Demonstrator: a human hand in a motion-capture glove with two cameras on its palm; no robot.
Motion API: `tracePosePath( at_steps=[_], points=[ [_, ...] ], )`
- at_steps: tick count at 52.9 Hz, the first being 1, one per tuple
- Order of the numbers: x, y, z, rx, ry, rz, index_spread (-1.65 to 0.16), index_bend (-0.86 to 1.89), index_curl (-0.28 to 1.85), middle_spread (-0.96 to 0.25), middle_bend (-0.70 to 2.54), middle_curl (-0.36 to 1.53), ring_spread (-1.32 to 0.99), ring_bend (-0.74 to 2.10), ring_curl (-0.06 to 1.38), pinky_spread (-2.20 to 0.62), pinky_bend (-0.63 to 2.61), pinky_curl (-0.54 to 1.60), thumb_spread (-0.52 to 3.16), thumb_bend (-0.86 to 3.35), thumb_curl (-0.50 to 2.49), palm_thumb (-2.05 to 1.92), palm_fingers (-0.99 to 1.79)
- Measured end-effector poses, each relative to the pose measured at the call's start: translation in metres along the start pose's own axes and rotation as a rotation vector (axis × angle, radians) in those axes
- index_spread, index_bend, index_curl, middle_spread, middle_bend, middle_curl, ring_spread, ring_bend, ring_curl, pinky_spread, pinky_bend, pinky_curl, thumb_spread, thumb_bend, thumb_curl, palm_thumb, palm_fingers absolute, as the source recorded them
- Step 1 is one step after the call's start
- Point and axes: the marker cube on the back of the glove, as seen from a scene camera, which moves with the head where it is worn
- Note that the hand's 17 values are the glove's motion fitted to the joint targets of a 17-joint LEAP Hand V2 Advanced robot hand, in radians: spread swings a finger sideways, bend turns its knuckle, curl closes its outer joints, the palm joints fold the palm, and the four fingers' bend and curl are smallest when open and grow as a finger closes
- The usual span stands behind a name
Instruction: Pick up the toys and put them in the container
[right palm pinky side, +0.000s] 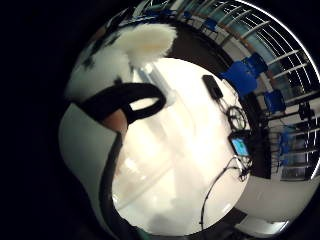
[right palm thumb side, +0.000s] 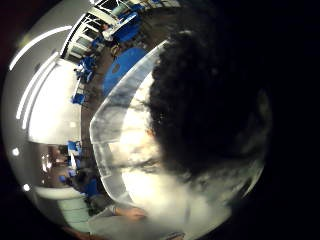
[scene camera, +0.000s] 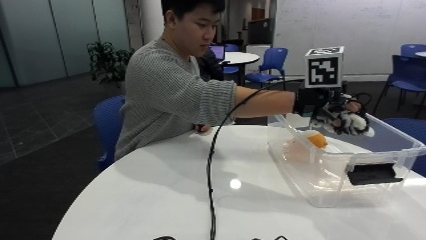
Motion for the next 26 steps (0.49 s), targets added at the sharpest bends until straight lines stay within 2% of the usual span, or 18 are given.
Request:
tracePosePath(
  at_steps=[10,13,16,23,26],
  points=[
    [-0.006,-0.008,0.019,-0.051,0.051,-0.002,-0.47,0.14,0.74,-0.33,0.27,0.66,-0.34,0.48,0.47,-0.34,1.30,0.38,1.08,0.03,0.83,0.59,0.49],
    [-0.002,-0.008,0.022,-0.068,0.041,0.017,-0.46,0.18,0.75,-0.33,0.25,0.66,-0.32,0.43,0.47,-0.32,1.30,0.39,1.12,0.02,0.82,0.58,0.41],
    [0.004,-0.006,0.024,-0.089,0.003,0.031,-0.46,0.29,0.78,-0.31,0.18,0.64,-0.27,0.28,0.45,-0.24,1.28,0.39,1.17,-0.04,0.75,0.48,0.20],
    [0.014,0.002,0.023,-0.095,-0.016,0.042,-0.44,0.19,0.73,-0.24,0.12,0.56,-0.19,0.22,0.43,-0.10,1.32,0.38,1.23,-0.06,0.62,0.29,-0.02],
    [0.017,0.006,0.019,-0.087,-0.007,0.028,-0.43,0.17,0.70,-0.22,0.12,0.53,-0.16,0.21,0.41,-0.06,1.32,0.37,1.24,-0.05,0.58,0.25,-0.03]
  ],
)
